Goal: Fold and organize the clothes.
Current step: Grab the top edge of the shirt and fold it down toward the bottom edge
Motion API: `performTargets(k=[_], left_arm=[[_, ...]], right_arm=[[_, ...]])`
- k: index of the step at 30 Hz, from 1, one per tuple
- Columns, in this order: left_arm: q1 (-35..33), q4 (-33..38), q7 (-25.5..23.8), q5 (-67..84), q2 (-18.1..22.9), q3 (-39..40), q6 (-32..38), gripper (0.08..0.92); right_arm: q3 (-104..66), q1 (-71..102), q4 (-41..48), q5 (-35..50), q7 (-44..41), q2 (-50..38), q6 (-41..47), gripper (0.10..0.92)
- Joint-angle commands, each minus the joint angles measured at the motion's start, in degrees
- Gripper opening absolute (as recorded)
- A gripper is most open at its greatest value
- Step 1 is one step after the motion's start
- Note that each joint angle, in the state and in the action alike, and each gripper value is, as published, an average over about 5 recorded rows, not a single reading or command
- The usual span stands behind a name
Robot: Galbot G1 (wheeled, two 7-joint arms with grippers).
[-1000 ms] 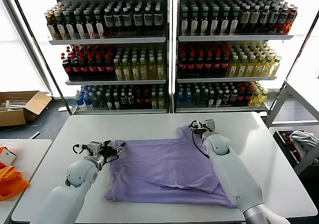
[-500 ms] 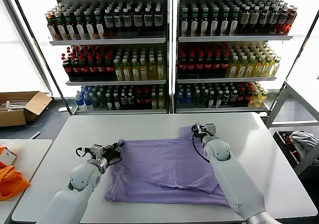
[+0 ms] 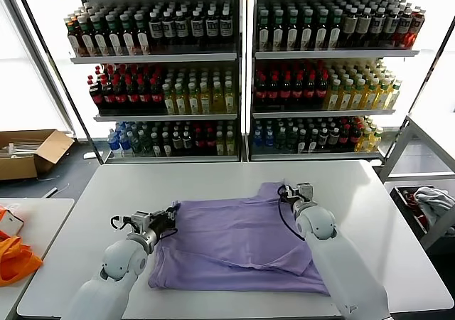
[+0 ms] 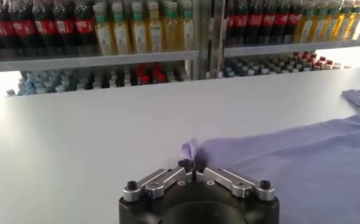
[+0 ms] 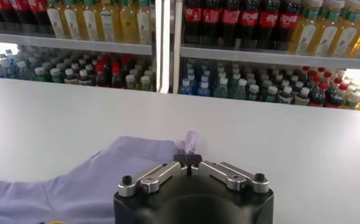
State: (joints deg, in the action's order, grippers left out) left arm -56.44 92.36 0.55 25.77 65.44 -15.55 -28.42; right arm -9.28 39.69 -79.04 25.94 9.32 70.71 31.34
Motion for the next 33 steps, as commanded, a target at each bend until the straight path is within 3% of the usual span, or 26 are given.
performTargets(k=[1,17,25,33], left_arm=[[-2.62,6.2,-0.26,-2.57,0.29,-1.89,6.0,0.085],[-18.43,22.8,-1.32,-1.92,-0.93,-11.61,6.94,0.085],[-23.04,25.46,-1.75,-3.43,0.2,-11.74,6.78,0.085],[-24.78,23.43,-3.13,-5.77,0.69,-10.88,7.35,0.085]], right_arm=[[-1.86,1.15,-7.82,1.13,0.48,-0.79,-0.36,0.109],[-5.54,16.72,-30.12,-0.57,3.73,-1.69,0.38,0.109],[-13.35,29.43,-37.75,-1.87,5.42,-1.19,0.23,0.109],[-21.0,37.07,-41.25,-0.68,6.5,-1.44,0.49,0.109]])
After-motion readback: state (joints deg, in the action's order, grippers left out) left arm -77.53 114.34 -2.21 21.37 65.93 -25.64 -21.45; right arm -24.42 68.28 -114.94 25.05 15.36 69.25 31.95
